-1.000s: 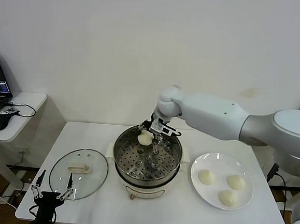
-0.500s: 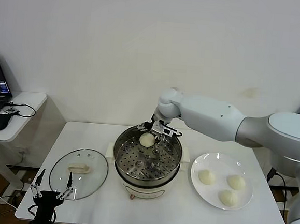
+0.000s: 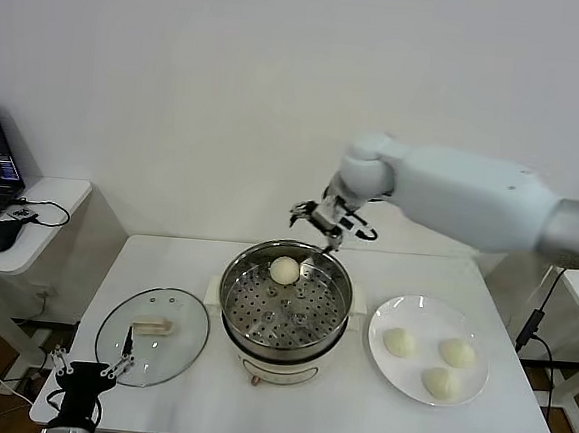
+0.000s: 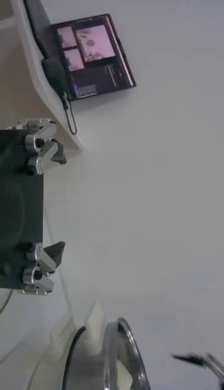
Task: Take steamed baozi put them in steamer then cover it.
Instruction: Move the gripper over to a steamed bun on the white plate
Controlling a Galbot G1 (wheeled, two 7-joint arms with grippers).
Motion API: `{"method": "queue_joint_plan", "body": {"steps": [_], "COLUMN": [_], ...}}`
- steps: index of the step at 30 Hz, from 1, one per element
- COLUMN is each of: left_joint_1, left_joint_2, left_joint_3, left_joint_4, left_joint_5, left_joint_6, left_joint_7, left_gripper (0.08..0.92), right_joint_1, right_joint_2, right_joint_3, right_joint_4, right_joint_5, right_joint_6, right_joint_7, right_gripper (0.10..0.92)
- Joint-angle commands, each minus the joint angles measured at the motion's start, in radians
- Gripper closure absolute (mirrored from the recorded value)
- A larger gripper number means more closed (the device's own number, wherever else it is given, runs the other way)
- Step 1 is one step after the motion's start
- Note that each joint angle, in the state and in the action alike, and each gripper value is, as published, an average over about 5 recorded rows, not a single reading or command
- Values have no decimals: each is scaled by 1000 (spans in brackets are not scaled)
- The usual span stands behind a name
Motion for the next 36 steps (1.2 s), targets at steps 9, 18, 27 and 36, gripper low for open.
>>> {"method": "queue_joint_plan", "body": {"steps": [9,18,27,36], "left_joint_1": [-1,14,27,25], "left_joint_2": [18,18,1,-3], "left_joint_3": [10,-7,-10,-14], "left_joint_4": [8,7,1,4], "left_joint_5": [-120,-109,-87,-75], "left_joint_6": [59,63,62,61], "left_joint_7": [17,21,21,21], "left_gripper": [177,177,177,177], "right_joint_1": [-183,-516,-692,-764], "right_joint_2": [-575,-563,-480,-386], "right_joint_3": [99,338,440,480], "right_joint_4": [307,240,122,4], "right_joint_5": [18,-92,-186,-214], "right_joint_6": [-324,-317,-309,-299], "right_joint_7": [-63,-60,-45,-25], "right_gripper": [202,202,203,203]}}
